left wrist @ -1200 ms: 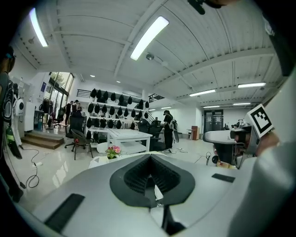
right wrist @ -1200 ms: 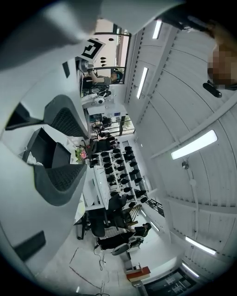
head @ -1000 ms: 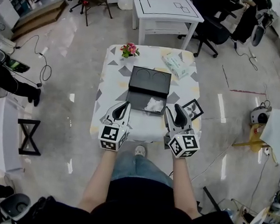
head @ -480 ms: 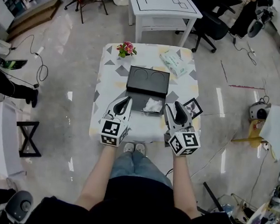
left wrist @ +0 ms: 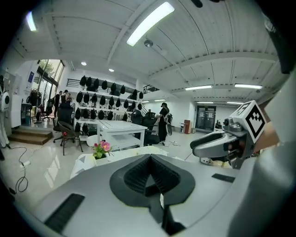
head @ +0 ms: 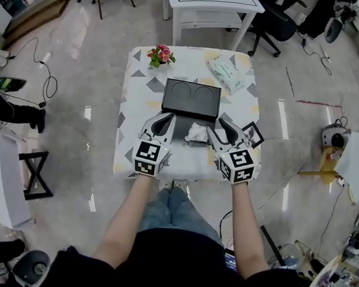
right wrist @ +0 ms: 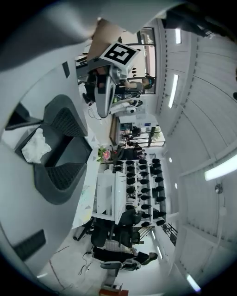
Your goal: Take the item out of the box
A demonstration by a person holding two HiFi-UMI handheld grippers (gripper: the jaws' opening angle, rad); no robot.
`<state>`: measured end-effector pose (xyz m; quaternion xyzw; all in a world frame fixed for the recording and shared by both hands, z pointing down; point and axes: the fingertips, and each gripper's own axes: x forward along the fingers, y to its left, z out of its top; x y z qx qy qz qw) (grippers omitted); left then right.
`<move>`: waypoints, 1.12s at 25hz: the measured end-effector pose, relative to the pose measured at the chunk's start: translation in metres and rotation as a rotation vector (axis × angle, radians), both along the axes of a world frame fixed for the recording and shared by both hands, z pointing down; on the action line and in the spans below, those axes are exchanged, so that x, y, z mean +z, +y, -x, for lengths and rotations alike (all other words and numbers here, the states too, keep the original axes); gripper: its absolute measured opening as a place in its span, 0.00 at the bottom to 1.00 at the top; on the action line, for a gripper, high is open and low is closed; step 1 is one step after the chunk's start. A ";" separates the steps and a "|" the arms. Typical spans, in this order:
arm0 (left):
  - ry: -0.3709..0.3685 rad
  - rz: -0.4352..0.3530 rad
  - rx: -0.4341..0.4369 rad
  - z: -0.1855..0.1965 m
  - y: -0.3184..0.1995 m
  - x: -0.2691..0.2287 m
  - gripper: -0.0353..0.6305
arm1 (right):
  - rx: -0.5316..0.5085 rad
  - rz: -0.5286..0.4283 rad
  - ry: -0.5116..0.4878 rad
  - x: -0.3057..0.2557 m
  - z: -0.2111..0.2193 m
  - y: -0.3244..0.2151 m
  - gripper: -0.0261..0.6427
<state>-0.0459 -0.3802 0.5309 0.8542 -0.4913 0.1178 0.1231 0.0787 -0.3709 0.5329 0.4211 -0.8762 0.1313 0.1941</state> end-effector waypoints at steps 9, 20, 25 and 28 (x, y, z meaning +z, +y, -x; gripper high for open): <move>0.005 0.102 0.005 -0.005 -0.024 0.056 0.08 | -0.286 0.231 0.294 0.096 0.031 -0.009 0.29; 0.019 0.162 -0.015 0.000 -0.027 0.091 0.08 | -0.656 0.356 0.766 0.199 0.029 0.010 0.29; 0.022 0.181 -0.026 0.004 -0.026 0.098 0.08 | -0.754 0.388 0.890 0.217 0.030 0.012 0.23; 0.021 0.184 -0.025 0.005 -0.025 0.099 0.08 | -0.783 0.407 0.917 0.225 0.030 0.012 0.21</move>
